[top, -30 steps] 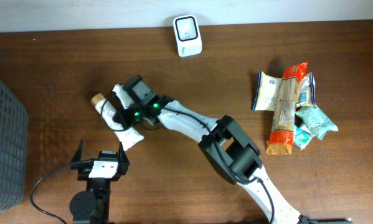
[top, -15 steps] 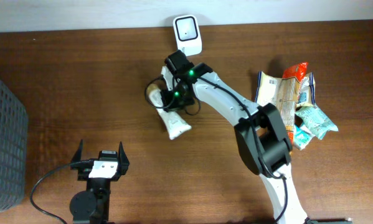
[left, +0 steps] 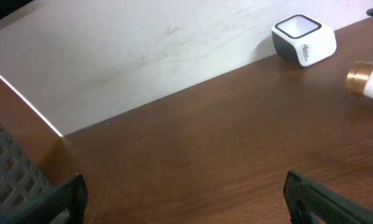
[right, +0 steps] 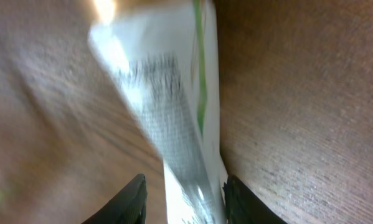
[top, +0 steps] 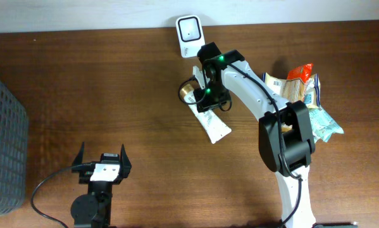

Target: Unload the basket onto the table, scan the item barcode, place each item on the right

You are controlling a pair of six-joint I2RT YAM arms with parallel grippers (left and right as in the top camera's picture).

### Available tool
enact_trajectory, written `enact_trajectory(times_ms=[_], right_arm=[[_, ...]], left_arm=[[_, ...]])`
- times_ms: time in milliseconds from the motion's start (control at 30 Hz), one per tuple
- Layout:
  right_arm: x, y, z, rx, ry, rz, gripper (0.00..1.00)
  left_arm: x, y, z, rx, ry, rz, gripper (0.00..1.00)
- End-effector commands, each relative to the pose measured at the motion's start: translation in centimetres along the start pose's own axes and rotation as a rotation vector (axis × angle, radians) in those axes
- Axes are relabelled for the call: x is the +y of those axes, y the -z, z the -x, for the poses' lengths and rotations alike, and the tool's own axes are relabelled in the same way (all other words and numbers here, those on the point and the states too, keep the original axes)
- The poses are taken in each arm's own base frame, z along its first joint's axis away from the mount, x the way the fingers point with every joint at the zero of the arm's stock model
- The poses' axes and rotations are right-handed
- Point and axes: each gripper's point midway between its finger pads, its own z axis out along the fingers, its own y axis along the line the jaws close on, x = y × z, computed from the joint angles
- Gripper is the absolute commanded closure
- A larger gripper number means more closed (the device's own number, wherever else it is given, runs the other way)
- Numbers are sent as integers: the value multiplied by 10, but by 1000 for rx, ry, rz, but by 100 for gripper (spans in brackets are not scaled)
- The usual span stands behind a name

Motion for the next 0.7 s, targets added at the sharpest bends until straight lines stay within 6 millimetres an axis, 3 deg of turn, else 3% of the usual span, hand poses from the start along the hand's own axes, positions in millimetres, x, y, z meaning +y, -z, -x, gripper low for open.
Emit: enact_trajectory(times_ms=[0,100,200,300,467,600,667], right_arm=[[-2,32,7,-48,39,-4,61],[-6,49,10,-57,64,-9,60],[-18,51,-11,26,48,-2,48],[-17,44,-44,142,70,89,36],[-12,14,-59,156,36,247,35],[-15,-13,-73,172,27,266,44],[-19,-25,-80,175,20,267,68]], left_arm=[[0,0,-2,2,-12,1,1],[0,0,-2,2,-12,1,1],[0,0,-2,1,-12,1,1],[0,0,-2,2,-12,1,1],[0,0,-2,2,-12,1,1],[0,0,-2,2,-12,1,1],[0,0,-2,1,-12,1,1]])
